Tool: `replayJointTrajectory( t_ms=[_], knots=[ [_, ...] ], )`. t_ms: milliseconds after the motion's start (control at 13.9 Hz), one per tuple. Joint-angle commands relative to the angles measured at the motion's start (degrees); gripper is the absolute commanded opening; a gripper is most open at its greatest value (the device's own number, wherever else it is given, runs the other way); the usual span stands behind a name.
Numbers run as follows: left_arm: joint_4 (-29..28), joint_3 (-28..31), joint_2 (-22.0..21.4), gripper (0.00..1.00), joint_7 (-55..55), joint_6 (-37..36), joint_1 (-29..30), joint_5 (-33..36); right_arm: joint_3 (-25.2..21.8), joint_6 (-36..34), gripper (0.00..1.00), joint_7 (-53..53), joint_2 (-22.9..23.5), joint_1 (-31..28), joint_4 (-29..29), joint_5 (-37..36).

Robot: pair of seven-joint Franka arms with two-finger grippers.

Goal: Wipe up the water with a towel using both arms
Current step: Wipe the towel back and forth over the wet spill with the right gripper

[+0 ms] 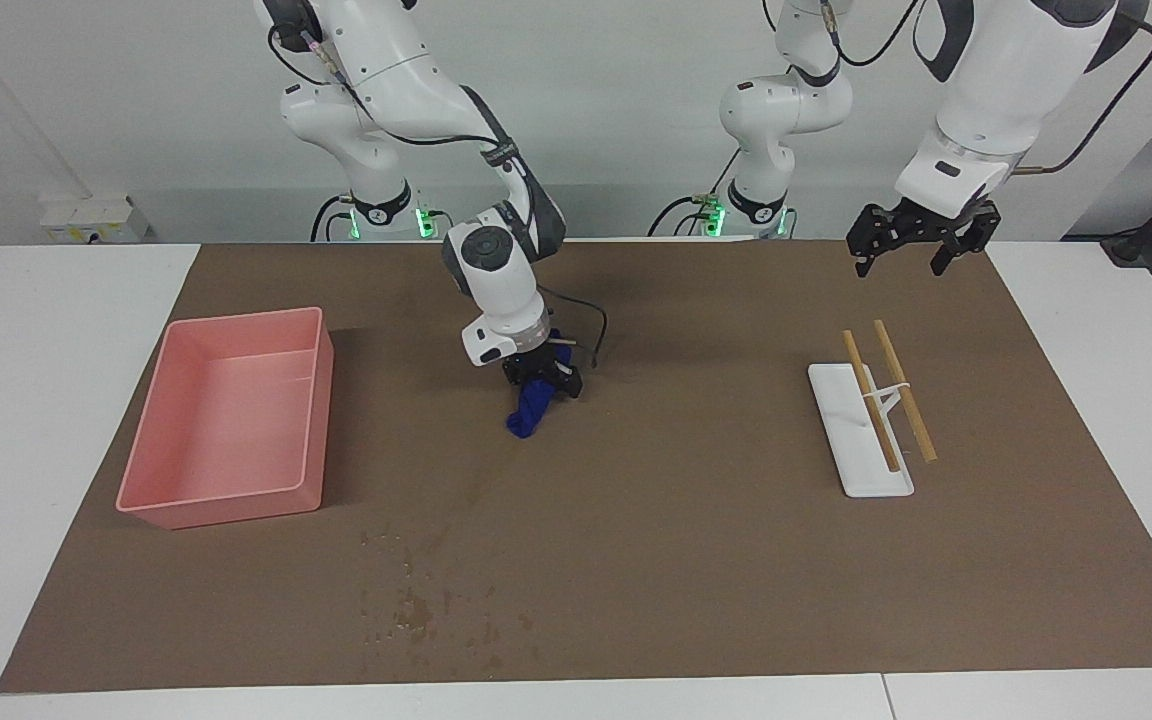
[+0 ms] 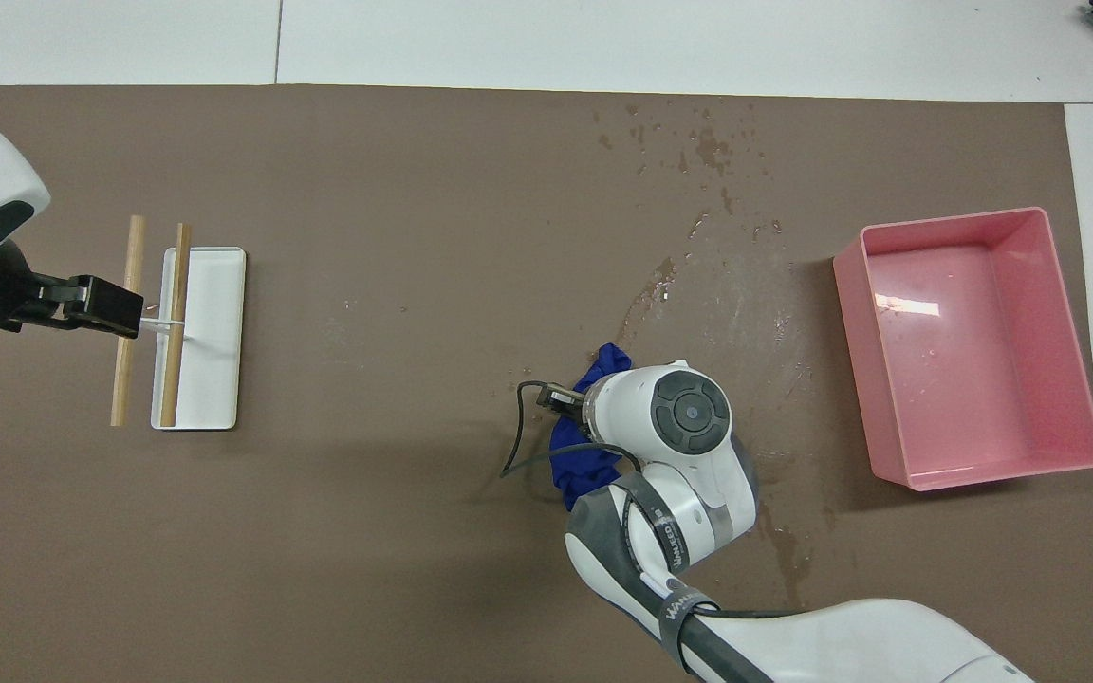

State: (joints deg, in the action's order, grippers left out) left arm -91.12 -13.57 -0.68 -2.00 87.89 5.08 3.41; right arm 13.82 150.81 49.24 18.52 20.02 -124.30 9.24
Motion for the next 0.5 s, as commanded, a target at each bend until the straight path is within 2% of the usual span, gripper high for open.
replayJointTrajectory(
  t_ms=[0,216,360,432],
  knots=[
    [-0.55,-0.23,-0.55,1.00,0.68,0.44,0.72,0.28,2.17,2.82,0.00,-10.32,3.89,-5.47,-3.58,2.80],
    [-0.55,-0.14,-0.47,1.00,0.60,0.88,0.11,0.28,2.26,1.69,0.00,-31.52,5.47,-15.68,-0.18,2.71],
    [-0.64,1.77,-0.47,1.00,0.60,0.80,-2.25,0.28,2.09,1.76,0.00,-35.87,6.17,-17.81,2.73,1.66],
    [-0.64,6.32,-0.55,1.00,0.60,0.62,-6.44,0.20,2.00,1.77,0.00,-37.53,6.96,-18.43,4.57,1.57]
  ],
)
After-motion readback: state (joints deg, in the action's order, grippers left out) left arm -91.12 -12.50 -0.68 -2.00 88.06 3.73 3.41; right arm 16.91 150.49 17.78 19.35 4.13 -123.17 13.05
